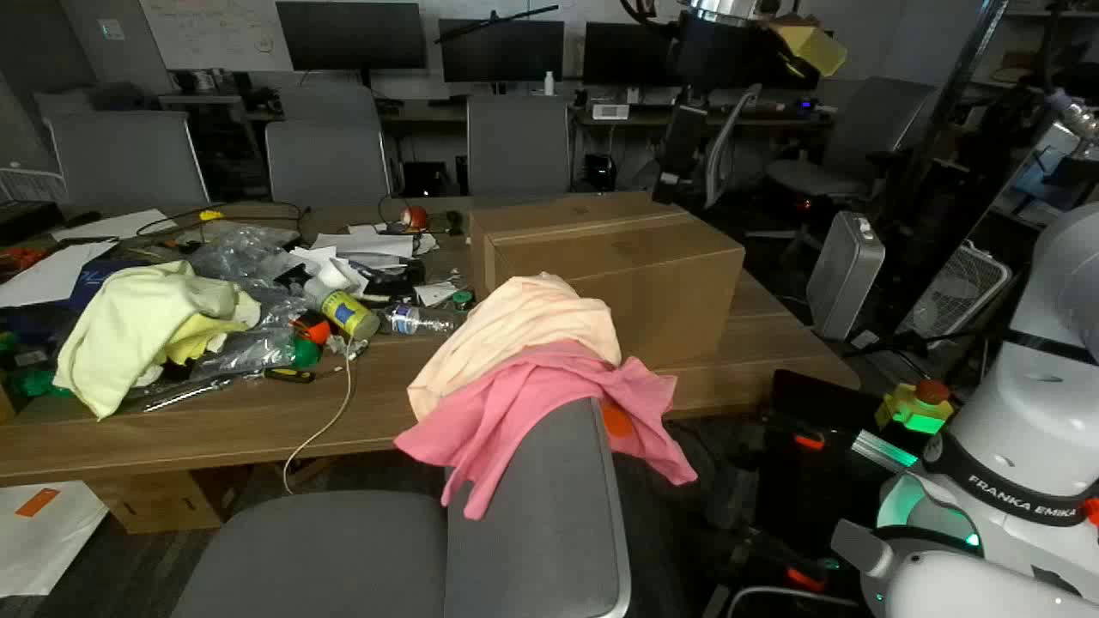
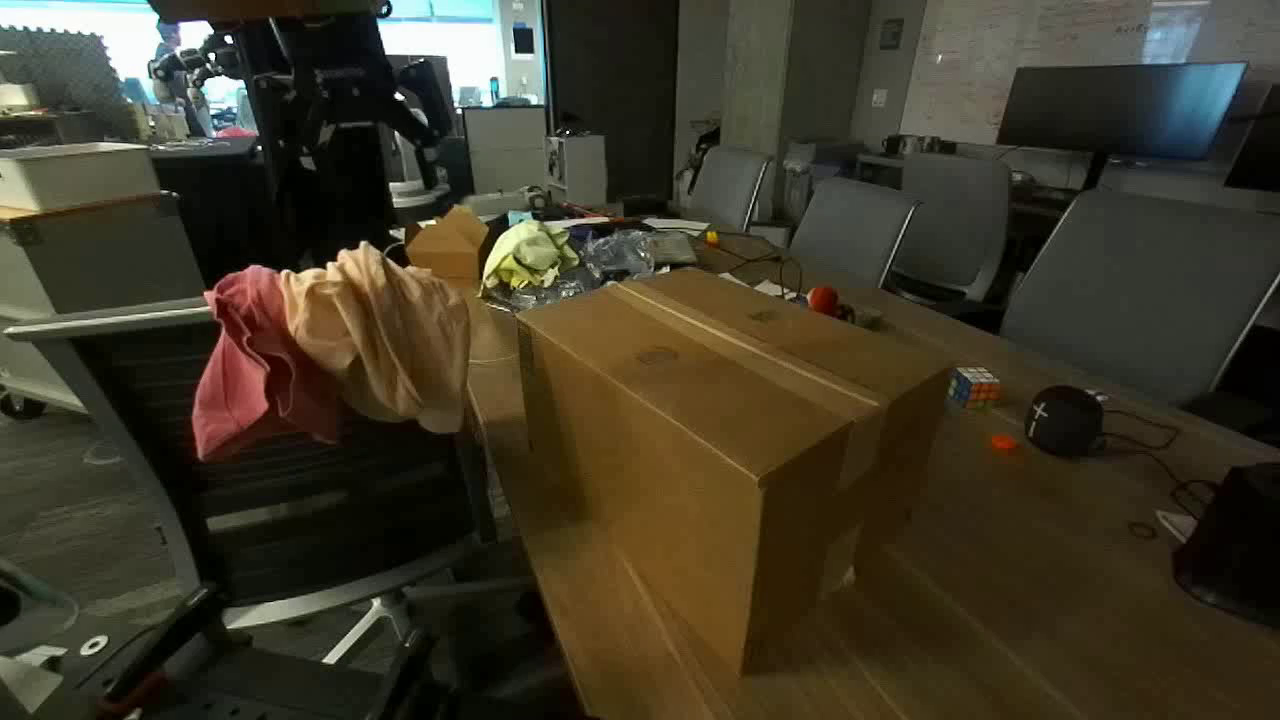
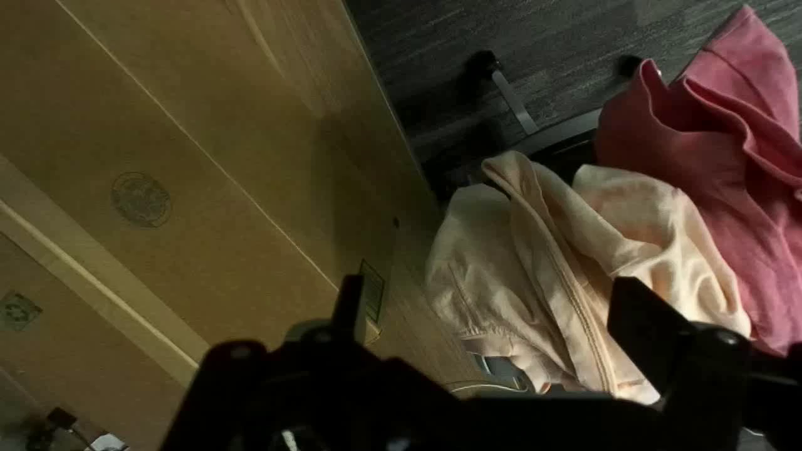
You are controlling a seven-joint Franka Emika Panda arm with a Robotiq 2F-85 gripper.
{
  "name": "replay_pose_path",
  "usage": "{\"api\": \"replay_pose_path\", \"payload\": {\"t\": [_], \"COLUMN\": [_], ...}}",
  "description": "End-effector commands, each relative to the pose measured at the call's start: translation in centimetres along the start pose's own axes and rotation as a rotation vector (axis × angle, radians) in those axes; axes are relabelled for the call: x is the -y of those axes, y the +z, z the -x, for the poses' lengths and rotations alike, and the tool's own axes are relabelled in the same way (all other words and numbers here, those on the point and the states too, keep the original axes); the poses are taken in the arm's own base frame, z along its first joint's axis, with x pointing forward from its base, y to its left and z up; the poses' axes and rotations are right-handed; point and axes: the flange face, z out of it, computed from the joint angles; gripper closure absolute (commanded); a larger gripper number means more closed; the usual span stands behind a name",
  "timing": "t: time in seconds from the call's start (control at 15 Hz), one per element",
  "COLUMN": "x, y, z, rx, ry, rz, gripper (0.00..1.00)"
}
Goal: Place the t-shirts on the brown box
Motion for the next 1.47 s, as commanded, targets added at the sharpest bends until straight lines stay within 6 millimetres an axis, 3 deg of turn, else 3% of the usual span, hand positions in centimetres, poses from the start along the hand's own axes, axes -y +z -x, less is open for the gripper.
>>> {"api": "replay_pose_path", "payload": {"t": [0.0, 0.4, 0.67, 1.4], "x": [0.0, -0.1, 0.8, 8.6], "y": [-0.3, -1.1, -0.9, 2.1], "z": [-0.1, -0.2, -1.6, -7.9], "rx": [-0.006, -0.022, 0.003, 0.116], "ry": [0.0, 0.002, -0.024, -0.223], "rz": [0.001, 0.005, 0.022, 0.06], "gripper": [0.0, 0.0, 0.0, 0.0]}}
